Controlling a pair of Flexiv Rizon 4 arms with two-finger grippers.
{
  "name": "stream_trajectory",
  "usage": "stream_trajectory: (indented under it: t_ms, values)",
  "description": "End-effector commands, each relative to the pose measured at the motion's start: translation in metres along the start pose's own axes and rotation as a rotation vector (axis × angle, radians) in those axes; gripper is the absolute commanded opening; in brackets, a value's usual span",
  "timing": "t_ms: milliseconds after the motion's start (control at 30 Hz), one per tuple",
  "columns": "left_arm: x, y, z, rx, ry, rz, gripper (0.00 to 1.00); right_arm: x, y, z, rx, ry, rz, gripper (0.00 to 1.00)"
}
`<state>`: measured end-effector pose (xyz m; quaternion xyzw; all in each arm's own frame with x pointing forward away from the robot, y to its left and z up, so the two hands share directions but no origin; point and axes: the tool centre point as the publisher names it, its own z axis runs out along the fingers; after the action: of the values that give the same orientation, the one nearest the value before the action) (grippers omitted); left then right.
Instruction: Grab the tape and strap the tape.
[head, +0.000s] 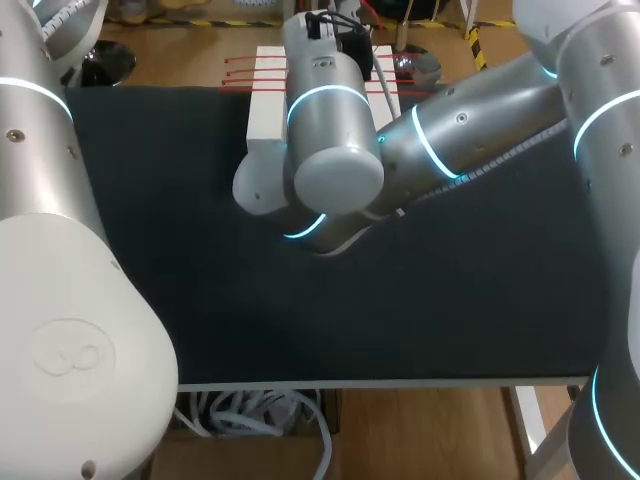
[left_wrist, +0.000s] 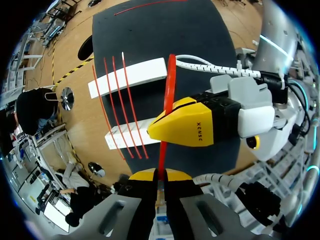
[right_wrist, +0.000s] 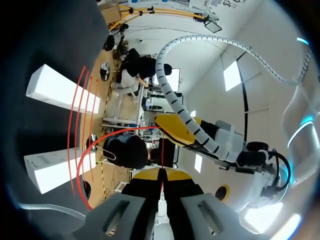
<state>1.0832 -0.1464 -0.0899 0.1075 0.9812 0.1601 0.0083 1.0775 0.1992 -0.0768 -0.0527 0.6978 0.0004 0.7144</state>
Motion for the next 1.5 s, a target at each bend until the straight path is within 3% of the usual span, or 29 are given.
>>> stream_trajectory:
  t_ms: [33,1500]
  values:
    - [0.0,0.0,-0.001,-0.001,0.002,0.002,0.0,-0.003,0.0,0.002,-0.004,0.006,-0.003,0.0]
    - [0.0,0.0,-0.001,-0.001,0.002,0.002,0.0,-0.006,0.014,0.008,-0.028,0.005,-0.011,0.0]
